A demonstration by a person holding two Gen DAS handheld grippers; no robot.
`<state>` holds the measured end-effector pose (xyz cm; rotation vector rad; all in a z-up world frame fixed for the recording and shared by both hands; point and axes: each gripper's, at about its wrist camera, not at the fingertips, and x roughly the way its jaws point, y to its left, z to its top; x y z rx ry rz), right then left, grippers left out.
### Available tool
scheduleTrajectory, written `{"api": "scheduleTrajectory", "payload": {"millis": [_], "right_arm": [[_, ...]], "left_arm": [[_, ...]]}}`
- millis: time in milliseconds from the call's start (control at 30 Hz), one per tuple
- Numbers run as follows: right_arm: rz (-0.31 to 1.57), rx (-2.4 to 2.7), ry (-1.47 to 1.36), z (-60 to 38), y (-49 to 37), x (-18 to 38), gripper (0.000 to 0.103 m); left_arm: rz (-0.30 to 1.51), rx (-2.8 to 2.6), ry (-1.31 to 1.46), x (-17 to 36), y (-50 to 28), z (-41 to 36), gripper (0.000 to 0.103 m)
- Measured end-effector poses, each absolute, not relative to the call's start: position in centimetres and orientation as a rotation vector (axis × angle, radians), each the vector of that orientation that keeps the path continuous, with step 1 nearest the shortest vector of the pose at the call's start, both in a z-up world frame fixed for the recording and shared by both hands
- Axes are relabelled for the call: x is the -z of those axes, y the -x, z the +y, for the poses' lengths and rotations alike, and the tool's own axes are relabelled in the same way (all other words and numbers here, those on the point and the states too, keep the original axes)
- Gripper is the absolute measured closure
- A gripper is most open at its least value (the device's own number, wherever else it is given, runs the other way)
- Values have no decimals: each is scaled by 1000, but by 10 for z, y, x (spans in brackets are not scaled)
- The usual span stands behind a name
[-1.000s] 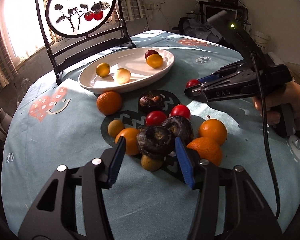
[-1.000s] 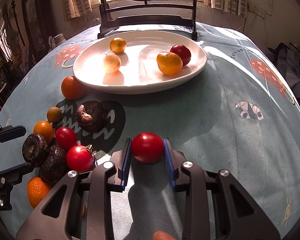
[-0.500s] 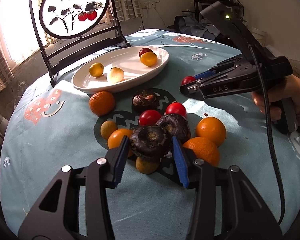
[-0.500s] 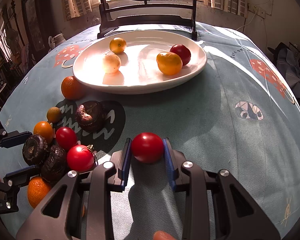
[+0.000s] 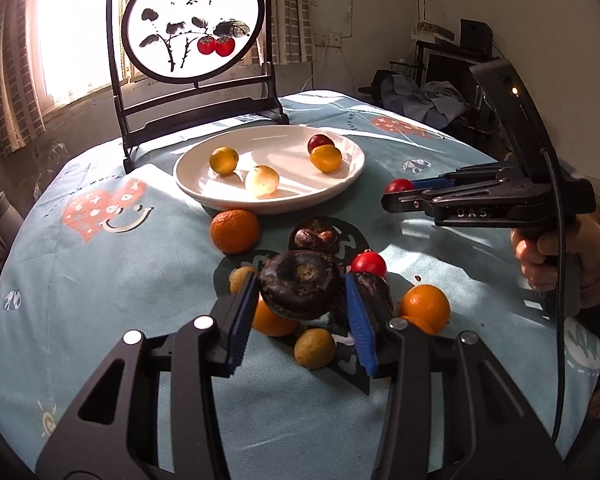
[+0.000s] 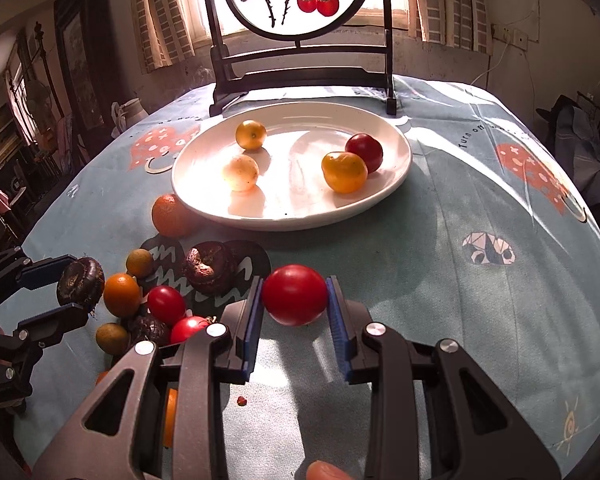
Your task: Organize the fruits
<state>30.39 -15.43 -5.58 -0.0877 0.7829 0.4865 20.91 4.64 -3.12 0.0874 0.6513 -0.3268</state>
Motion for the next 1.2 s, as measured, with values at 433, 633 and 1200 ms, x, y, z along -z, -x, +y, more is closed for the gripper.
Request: {"api": "scheduleTrajectory", "payload": {"millis": [433,633,1200], "right_arm": [[712,-482,-9,-143,-369,46,72],[738,-506,12,-127,-393,52,69],[789,-632,42,-135,-314,49,55]], "left_arm": [[700,211,14,0,-350,60,59],[759,174,29,19,-384,65,58],[622,22,46,5,-250,75,4]]}}
